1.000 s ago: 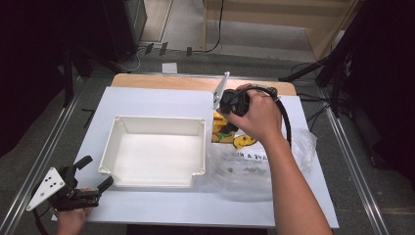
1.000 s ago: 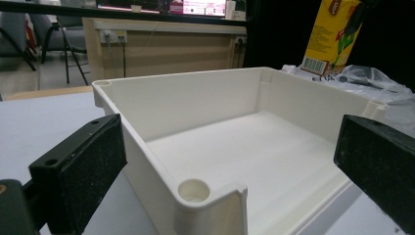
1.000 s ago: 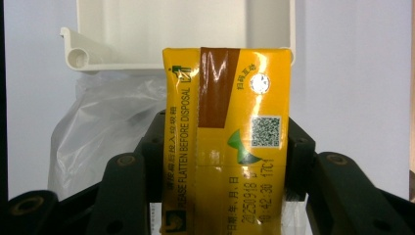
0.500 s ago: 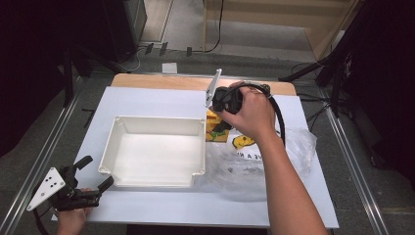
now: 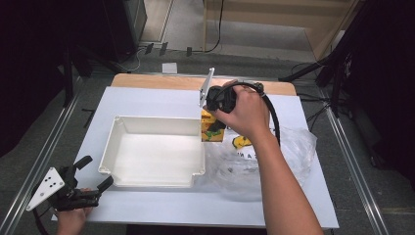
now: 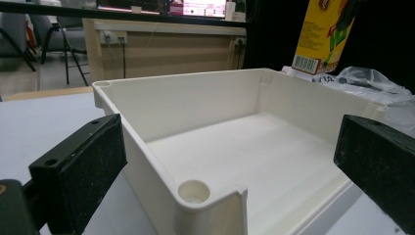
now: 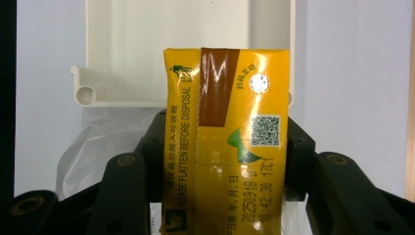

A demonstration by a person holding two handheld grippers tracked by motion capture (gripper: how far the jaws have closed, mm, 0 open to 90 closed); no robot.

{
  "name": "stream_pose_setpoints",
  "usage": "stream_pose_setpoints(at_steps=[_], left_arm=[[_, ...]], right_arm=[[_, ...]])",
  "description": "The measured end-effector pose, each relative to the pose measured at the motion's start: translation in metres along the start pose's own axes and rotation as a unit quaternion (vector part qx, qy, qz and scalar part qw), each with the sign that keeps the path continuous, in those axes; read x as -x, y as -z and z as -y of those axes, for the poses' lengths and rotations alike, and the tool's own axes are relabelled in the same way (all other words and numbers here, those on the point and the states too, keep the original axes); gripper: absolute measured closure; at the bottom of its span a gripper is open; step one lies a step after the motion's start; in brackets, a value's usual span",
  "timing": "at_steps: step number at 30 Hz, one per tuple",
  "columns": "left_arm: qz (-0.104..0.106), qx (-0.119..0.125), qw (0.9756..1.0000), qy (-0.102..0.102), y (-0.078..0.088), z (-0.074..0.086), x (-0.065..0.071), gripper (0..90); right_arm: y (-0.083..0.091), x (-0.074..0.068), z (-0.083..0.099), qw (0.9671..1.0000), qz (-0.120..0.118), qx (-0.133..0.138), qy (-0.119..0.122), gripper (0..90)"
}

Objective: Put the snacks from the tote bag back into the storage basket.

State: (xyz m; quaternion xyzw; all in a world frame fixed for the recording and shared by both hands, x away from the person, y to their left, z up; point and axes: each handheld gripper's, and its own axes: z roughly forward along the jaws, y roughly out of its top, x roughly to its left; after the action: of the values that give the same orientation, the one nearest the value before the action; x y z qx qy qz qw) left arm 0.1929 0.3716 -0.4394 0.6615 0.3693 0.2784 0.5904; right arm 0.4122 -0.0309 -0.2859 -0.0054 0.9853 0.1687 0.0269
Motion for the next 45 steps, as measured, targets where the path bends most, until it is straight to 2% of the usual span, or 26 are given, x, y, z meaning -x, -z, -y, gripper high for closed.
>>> stream_pose_setpoints(at_steps=[2, 3, 11, 12, 19, 29, 45], left_arm=[[0.0, 0.0, 1.0, -0.001, 0.0, 0.0, 0.0, 0.0], [0.0, 0.0, 1.0, 0.0, 0.0, 0.0, 0.0, 0.0], [0.0, 0.0, 1.0, 0.001, 0.0, 0.0, 0.0, 0.0], [0.0, 0.0, 1.0, 0.001, 0.0, 0.0, 0.0, 0.0], [0.0, 0.001, 1.0, 0.001, 0.0, 0.0, 0.0, 0.0], [0.001, 0.001, 1.0, 0.001, 0.0, 0.0, 0.0, 0.0], [0.001, 0.003, 1.0, 0.003, 0.001, 0.0, -0.001, 0.0]], right_arm=[[0.0, 0.0, -0.001, 1.0, 0.0, -0.001, -0.001, 53.0], [0.0, 0.001, -0.002, 1.0, 0.002, 0.005, 0.008, 53.0], [-0.001, 0.0, -0.01, 1.0, 0.001, 0.004, 0.006, 53.0], [-0.002, 0.001, -0.011, 0.9999, 0.001, 0.008, 0.011, 53.0], [-0.006, 0.001, -0.016, 0.9999, -0.004, 0.008, 0.005, 53.0], [-0.01, 0.003, -0.023, 0.9999, -0.004, 0.011, 0.012, 53.0], [-0.017, 0.004, -0.033, 0.9999, -0.01, 0.009, 0.005, 53.1]])
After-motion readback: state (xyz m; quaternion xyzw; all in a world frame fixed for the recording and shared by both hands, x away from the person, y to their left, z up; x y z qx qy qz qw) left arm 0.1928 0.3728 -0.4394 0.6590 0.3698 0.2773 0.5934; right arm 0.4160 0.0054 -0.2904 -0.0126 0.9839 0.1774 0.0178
